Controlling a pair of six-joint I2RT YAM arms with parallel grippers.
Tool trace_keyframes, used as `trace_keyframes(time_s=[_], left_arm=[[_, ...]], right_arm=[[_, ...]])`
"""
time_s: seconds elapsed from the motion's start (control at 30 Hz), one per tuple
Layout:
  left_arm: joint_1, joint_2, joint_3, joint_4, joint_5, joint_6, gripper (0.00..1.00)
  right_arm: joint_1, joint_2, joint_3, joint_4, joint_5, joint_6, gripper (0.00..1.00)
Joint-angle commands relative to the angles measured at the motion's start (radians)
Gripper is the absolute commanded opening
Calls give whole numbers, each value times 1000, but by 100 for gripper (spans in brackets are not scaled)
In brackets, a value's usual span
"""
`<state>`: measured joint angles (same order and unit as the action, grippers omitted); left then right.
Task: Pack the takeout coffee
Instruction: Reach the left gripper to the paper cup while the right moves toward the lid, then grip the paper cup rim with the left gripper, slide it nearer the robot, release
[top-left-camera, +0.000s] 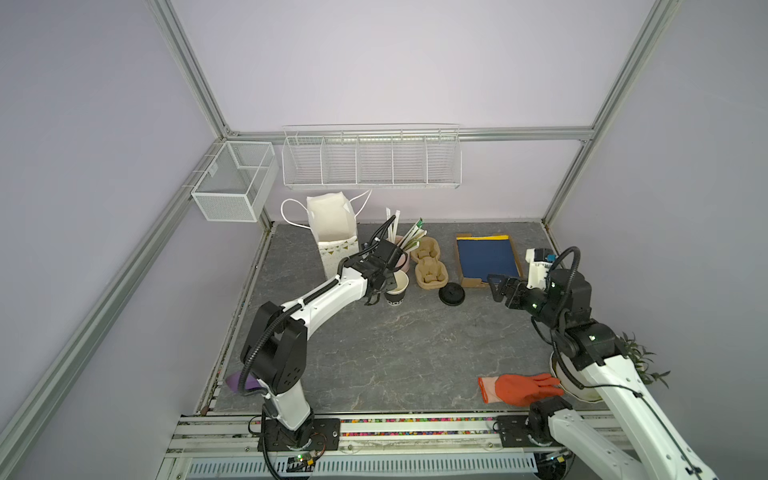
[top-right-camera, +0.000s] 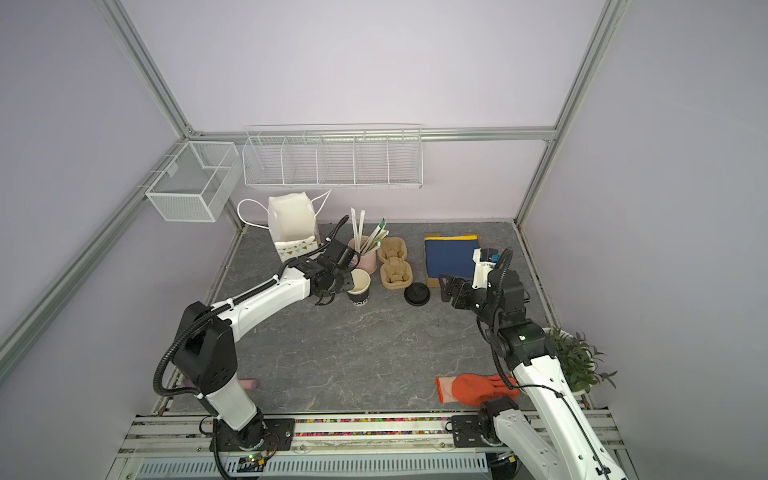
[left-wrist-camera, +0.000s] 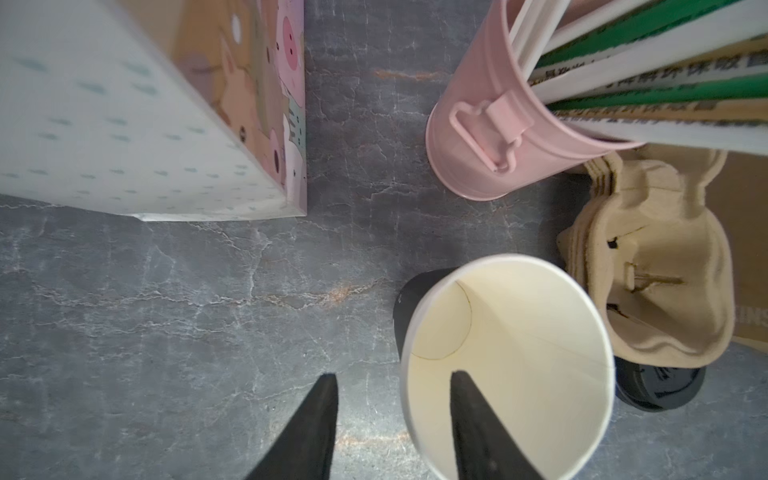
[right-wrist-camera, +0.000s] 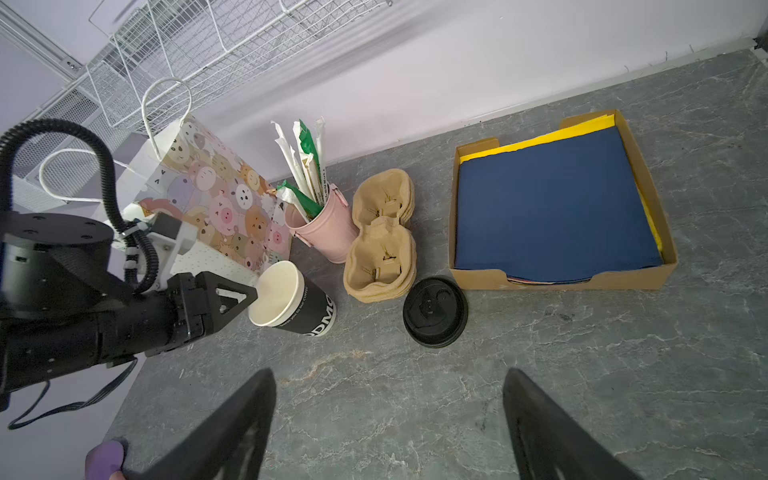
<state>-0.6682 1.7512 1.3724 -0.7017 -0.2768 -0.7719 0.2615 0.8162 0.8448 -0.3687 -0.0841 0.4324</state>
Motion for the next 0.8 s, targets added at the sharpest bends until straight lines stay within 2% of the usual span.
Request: trace_keyframes(time_s=[0.0, 0.2, 0.37, 0.53, 0.77], left_arm=[[-4, 39, 22, -28, 16, -14, 39], [-4, 73, 43, -36, 13, -4, 24], [-4, 77, 58, -49, 4, -1, 18], [-4, 71, 84, -92, 2, 15, 1], [-41, 9, 70, -154, 42, 30, 0]], right_arm=[[10, -15, -19, 22, -17, -18, 88], [15, -17, -19, 19, -14, -19, 88], [17, -17, -19, 14, -13, -20, 88], [20, 2, -15, -1, 6, -21, 88], [26, 80, 25, -79, 44, -35, 88]])
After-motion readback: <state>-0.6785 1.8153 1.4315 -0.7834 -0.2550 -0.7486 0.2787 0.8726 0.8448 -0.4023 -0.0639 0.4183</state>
